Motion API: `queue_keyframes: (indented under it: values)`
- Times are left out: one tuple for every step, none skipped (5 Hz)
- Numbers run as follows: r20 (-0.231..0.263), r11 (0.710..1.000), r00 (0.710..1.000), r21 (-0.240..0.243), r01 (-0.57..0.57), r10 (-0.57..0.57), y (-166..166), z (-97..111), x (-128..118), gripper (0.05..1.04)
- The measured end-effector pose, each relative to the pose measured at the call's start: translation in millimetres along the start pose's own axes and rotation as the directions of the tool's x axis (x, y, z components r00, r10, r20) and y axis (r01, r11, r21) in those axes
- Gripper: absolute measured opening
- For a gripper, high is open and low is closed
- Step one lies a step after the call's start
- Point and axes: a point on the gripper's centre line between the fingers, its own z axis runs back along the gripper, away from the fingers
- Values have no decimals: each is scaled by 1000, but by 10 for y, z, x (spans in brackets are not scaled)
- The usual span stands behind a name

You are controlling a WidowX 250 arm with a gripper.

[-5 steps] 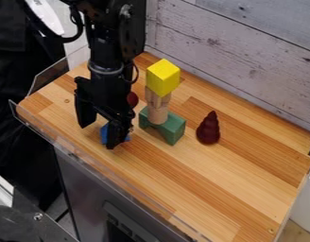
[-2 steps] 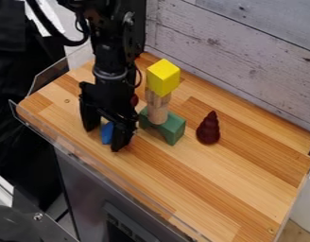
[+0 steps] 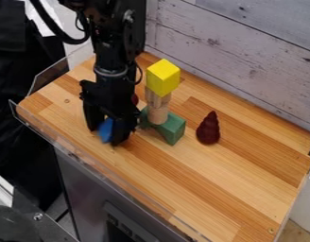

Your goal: Pu the blue triangle on top of the yellow cube

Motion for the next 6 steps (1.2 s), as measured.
queue_keyframes:
  values:
    - [19,999,999,-27,-32,33,21,-4,0,556]
    - [29,996,997,-60,-63,65,39,24,-76,556]
    - [39,992,993,-74,-106,109,103,362,-194,555]
    - [137,985,977,-76,-152,161,91,815,-222,555]
    - [214,978,954,-80,-195,208,85,1325,-208,555]
    - [240,984,956,-94,-150,169,-41,1861,-23,555]
